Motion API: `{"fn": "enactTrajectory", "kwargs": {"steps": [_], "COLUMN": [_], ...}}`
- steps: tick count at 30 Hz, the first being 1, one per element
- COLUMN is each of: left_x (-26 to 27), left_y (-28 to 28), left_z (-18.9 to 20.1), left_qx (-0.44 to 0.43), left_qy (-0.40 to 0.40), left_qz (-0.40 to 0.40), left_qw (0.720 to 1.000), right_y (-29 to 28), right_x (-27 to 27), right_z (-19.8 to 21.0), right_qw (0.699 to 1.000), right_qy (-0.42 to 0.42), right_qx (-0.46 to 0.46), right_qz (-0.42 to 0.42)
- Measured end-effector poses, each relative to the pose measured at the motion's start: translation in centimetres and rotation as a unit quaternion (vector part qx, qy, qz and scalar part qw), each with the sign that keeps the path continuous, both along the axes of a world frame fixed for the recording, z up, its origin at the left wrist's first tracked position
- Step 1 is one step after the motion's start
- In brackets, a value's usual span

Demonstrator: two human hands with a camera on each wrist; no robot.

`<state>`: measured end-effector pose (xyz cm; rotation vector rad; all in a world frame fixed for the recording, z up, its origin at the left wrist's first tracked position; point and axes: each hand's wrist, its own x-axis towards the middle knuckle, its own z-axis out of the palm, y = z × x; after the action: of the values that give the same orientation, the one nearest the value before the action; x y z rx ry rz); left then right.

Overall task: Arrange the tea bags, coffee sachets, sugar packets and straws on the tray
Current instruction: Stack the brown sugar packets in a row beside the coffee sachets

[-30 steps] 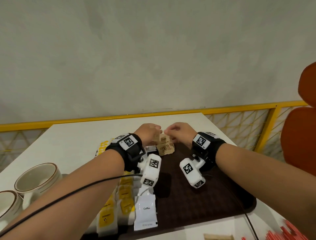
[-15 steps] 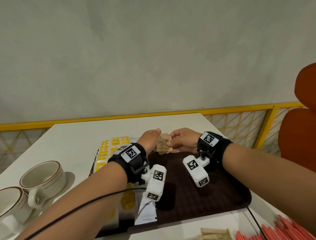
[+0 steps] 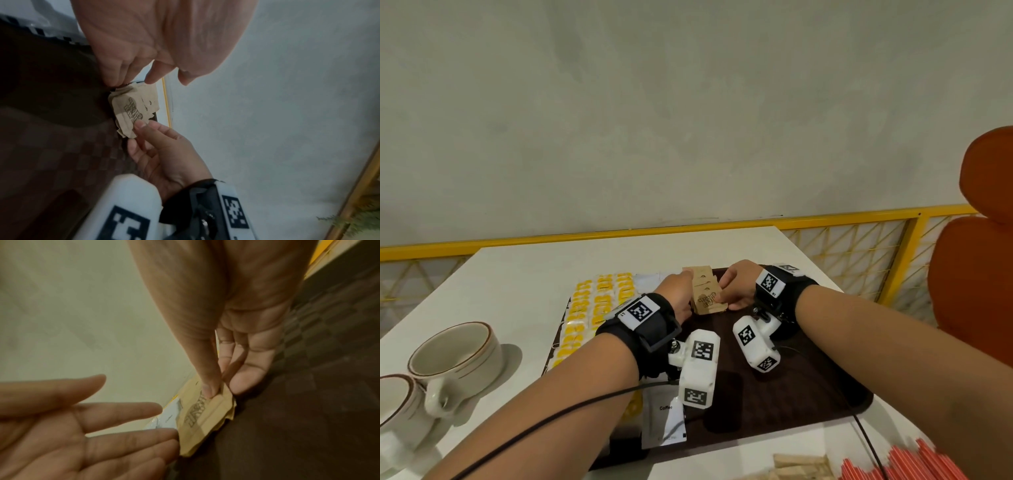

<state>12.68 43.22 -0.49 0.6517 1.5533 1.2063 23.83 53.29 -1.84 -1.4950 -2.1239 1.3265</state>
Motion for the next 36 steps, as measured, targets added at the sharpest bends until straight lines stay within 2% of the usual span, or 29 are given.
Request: {"fn": "enactTrajectory", "kwargs": {"steps": [11,25,36], "left_x": [-0.4,-0.4,-0.9], "left_y": [-0.1,1.4,0.8], "left_z": [-0.2,-1.0,-0.9], "left_qx": [-0.017,-0.006,-0.002], "left_qy": [-0.016,-0.012,-0.035], "left_qz": [-0.011,0.014,0.021], "left_qw": [1.0,1.0,0.999], "right_y": [-0.7,-0.1,-0.3], "right_x": [0.4,-0.7,0.1], "right_z": [0.0,-1.3,-0.6], "right_qw": [1.0,0.998,0.999], "right_qy": [-0.006,0.052,0.026], "right_qx": [-0.011,0.01,0.017], "right_qz": [0.007,-0.032,-0.032]}}
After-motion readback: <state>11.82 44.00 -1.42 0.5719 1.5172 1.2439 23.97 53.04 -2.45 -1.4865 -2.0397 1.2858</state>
